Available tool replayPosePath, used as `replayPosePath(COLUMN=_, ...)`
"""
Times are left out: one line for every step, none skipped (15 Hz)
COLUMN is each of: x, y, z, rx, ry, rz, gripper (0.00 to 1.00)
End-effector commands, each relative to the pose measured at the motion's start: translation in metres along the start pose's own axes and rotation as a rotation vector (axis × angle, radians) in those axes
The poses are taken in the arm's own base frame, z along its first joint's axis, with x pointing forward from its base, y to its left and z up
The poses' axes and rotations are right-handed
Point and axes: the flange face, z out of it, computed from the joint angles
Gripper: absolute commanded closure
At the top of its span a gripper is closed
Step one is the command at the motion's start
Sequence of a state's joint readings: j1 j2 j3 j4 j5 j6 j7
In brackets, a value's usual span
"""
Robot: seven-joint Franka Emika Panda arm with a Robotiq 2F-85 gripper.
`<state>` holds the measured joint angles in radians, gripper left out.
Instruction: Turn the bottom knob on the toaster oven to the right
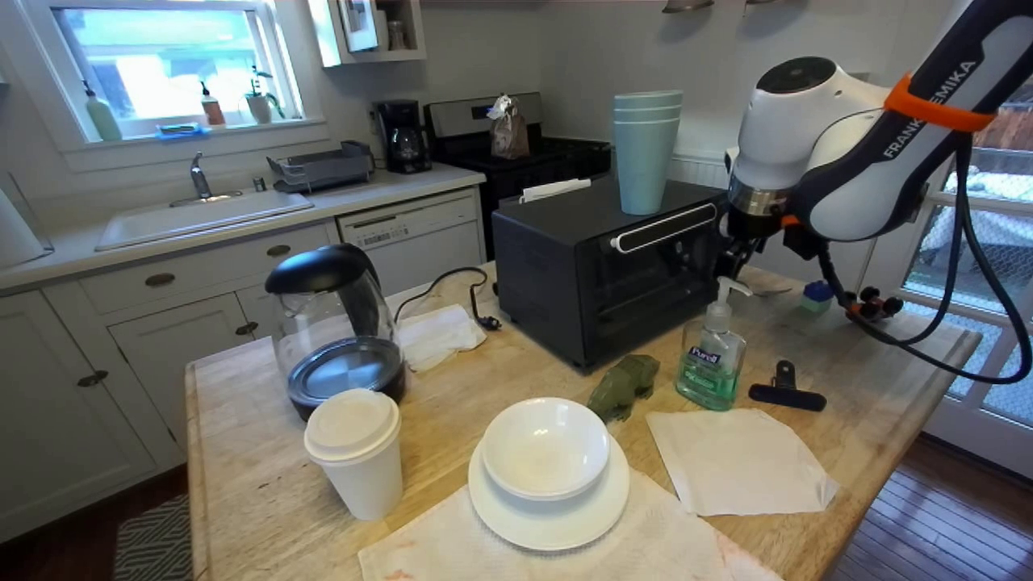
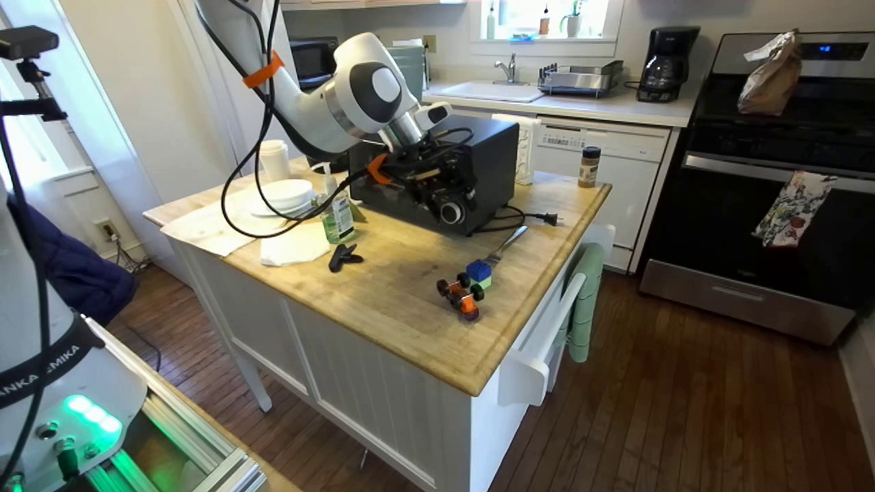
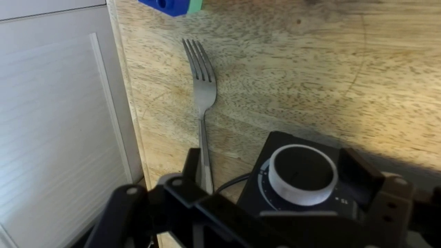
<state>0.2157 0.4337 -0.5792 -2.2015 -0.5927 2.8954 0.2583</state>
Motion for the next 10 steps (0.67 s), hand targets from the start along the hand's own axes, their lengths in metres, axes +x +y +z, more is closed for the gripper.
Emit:
replayPosePath(x=-0.005, y=0.0, z=-0.008, rx=-0.027, ry=-0.004, rz=-0.023, gripper=0.0)
replayPosePath(x=-0.005, y=-0.002, z=-0.009, rx=-0.031, ry=0.0, rz=-0.033, gripper=0.0)
replayPosePath(x=-0.004, y=-0.004, z=-0.01, rx=-0.043, ry=0.009, rz=-0.042, gripper=0.0)
replayPosePath(x=-0.004, y=-0.007, z=-0.013, rx=-0.055, ry=0.011, rz=-0.061, gripper=0.0)
replayPosePath(x=-0.003, y=-0.01, z=-0.015, rx=-0.07, ry=0.015, rz=-0.075, gripper=0.0)
replayPosePath(x=-0.002, y=-0.012, z=-0.016, rx=-0.1, ry=0.016, rz=-0.09, gripper=0.0)
replayPosePath(x=-0.001, y=-0.015, z=-0.017, rx=-0.121, ry=0.008, rz=-0.102, gripper=0.0)
replayPosePath(x=0.0, y=-0.018, z=-0.017, rx=-0.149, ry=0.003, rz=-0.103, gripper=0.0)
replayPosePath(x=-0.001, y=-0.021, z=-0.017, rx=-0.168, ry=-0.014, rz=-0.105, gripper=0.0)
replayPosePath(x=-0.002, y=-0.025, z=-0.015, rx=-0.19, ry=-0.035, rz=-0.101, gripper=0.0)
